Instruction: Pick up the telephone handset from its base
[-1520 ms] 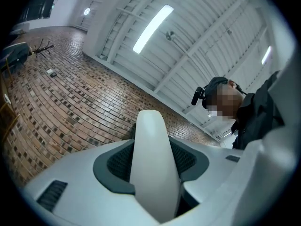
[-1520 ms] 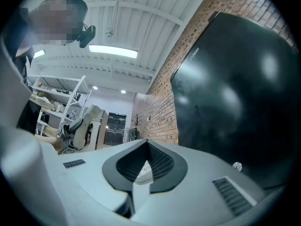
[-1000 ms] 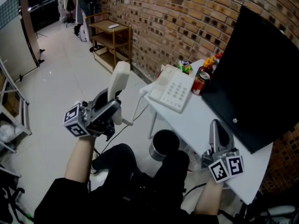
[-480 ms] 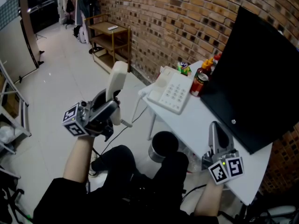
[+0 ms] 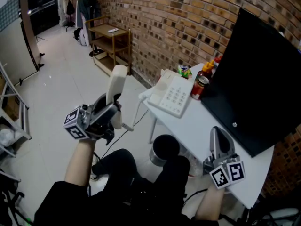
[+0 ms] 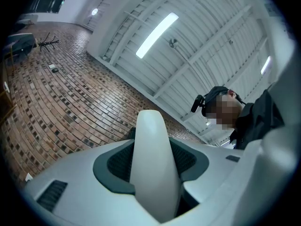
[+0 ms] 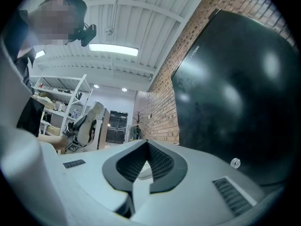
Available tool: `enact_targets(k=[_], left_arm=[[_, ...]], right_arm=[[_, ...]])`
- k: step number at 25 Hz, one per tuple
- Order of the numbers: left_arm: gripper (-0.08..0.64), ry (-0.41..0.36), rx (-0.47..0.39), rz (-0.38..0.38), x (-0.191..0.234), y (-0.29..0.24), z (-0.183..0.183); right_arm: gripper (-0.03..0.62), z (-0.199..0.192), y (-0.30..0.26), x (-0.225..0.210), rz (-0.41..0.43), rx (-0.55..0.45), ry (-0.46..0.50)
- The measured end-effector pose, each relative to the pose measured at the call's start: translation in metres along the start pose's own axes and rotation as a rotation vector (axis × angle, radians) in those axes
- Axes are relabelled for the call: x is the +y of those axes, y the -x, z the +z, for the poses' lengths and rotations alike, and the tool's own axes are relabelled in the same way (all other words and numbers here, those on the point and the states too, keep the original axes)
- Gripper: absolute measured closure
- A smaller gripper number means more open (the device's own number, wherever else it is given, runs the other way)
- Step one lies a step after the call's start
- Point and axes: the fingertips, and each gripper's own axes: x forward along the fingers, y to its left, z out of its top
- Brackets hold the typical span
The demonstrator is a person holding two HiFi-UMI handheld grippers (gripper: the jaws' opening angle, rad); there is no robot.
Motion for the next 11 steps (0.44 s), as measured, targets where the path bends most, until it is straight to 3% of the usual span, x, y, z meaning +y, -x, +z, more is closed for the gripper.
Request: enact_targets(k=[11], left_arm=[[0.345,-0.015,0.020,0.005,0.0007,-0.0029,-0.0014]], right_arm=[[0.584,-0.0045,-0.0058,-0.0010,0.025,0.012,0.002]])
